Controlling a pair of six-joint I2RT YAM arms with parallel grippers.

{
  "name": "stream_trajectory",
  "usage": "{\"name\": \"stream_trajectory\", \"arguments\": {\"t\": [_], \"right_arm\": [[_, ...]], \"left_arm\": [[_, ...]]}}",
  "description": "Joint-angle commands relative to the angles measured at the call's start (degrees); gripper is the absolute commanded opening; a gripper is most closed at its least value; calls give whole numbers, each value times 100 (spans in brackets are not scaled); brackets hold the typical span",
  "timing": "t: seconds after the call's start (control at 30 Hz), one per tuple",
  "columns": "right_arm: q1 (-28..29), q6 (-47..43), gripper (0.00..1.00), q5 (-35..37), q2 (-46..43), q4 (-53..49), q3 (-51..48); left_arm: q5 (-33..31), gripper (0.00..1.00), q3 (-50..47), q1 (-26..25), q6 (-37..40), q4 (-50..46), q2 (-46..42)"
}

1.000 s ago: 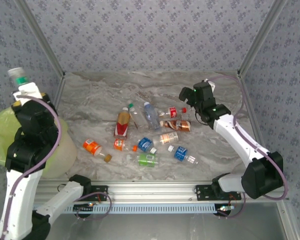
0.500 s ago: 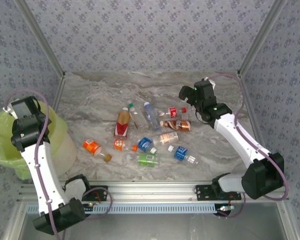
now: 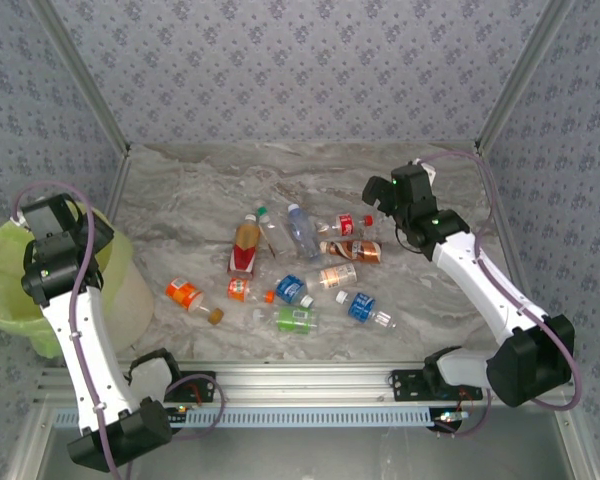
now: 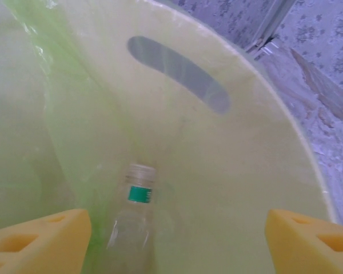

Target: Put the plastic bottles in the bin

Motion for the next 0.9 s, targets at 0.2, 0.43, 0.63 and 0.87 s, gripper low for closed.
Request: {"name": "stream_trajectory", "arguments": {"t": [0.2, 0.43, 0.63, 0.87], "right_arm": [[-21, -43, 99, 314, -387, -625, -253], [-24, 286, 99, 379, -929, -966, -679], [-26, 885, 99, 136, -1410, -1629, -1011], [-112, 2181, 98, -519, -2243, -2592, -1502]], "left_arm": [[1659, 89, 430, 44, -112, 696, -401], [4162, 97, 360, -14, -564, 1880, -641], [5013, 99, -118, -1020, -762, 2944, -784], [4262, 99, -591, -2460, -228, 3254, -586]]}}
